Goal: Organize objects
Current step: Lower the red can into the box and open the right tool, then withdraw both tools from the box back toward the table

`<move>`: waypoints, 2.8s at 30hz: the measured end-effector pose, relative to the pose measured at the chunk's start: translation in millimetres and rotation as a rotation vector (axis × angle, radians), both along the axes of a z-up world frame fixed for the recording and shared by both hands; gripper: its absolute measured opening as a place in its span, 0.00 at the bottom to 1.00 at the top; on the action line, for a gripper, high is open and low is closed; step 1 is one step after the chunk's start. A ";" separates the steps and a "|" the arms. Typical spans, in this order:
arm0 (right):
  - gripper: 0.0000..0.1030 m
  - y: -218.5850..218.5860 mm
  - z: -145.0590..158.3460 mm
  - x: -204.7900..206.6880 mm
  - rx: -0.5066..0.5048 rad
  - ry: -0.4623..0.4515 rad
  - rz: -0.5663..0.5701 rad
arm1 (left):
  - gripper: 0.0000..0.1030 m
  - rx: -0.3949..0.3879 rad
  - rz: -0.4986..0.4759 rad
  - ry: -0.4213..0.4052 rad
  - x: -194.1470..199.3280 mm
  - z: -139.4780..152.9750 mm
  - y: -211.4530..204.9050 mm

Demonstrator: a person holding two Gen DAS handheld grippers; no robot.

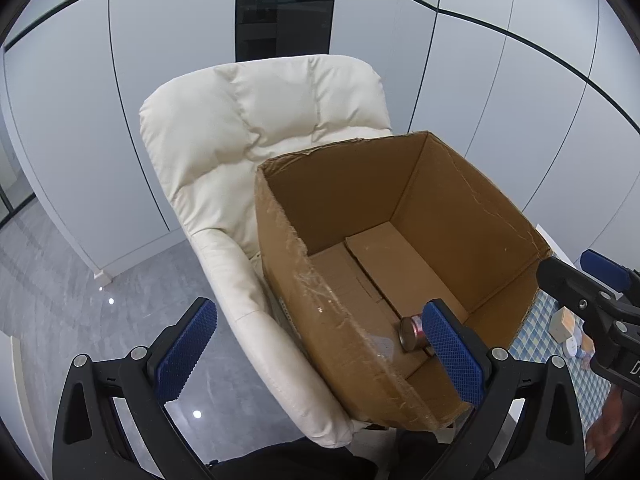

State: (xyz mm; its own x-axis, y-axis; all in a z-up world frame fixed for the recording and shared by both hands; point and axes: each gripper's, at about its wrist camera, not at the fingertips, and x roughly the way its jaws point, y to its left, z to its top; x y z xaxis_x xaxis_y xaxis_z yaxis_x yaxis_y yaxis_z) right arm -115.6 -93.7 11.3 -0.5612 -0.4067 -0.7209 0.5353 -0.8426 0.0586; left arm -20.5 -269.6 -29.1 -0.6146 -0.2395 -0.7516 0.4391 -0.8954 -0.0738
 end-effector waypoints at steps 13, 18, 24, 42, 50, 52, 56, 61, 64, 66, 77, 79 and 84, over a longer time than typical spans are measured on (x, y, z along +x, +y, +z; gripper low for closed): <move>1.00 34.3 0.3 -10.6 0.006 0.004 -0.080 | 1.00 0.009 -0.041 -0.010 -15.8 -1.5 25.5; 1.00 46.1 -0.4 -11.5 0.019 0.004 -0.095 | 1.00 0.006 -0.055 -0.015 -22.3 -1.9 36.3; 1.00 62.0 -0.5 -12.6 0.020 0.001 -0.125 | 1.00 0.013 -0.073 -0.021 -29.2 -3.3 46.7; 1.00 111.3 -2.1 -18.9 0.010 -0.016 -0.223 | 1.00 0.012 -0.158 -0.028 -47.7 -6.0 86.7; 1.00 131.7 -2.2 -19.0 0.012 -0.017 -0.257 | 1.00 0.018 -0.191 -0.035 -56.0 -7.4 103.2; 1.00 137.1 -2.5 -18.9 0.013 -0.018 -0.267 | 1.00 0.017 -0.203 -0.033 -58.3 -6.9 109.4; 1.00 148.9 -2.6 -18.5 0.016 -0.018 -0.288 | 1.00 0.019 -0.223 -0.033 -62.4 -6.3 120.0; 1.00 165.6 -2.7 -17.2 0.020 -0.016 -0.315 | 1.00 0.019 -0.251 -0.031 -67.3 -5.3 134.6; 1.00 177.0 -2.7 -15.8 0.021 -0.017 -0.337 | 1.00 0.018 -0.269 -0.030 -70.7 -5.2 144.5; 1.00 185.2 -2.9 -14.9 0.019 -0.016 -0.350 | 1.00 0.018 -0.284 -0.030 -73.1 -5.4 151.4; 1.00 228.8 -3.8 -9.4 0.014 -0.019 -0.425 | 1.00 0.018 -0.355 -0.029 -82.0 -5.9 189.6; 1.00 236.2 -4.6 -8.0 0.013 -0.021 -0.439 | 0.99 0.020 -0.370 -0.029 -83.6 -6.2 196.7; 1.00 254.3 -4.7 -3.7 0.012 -0.023 -0.471 | 0.99 0.019 -0.404 -0.028 -86.6 -5.7 214.5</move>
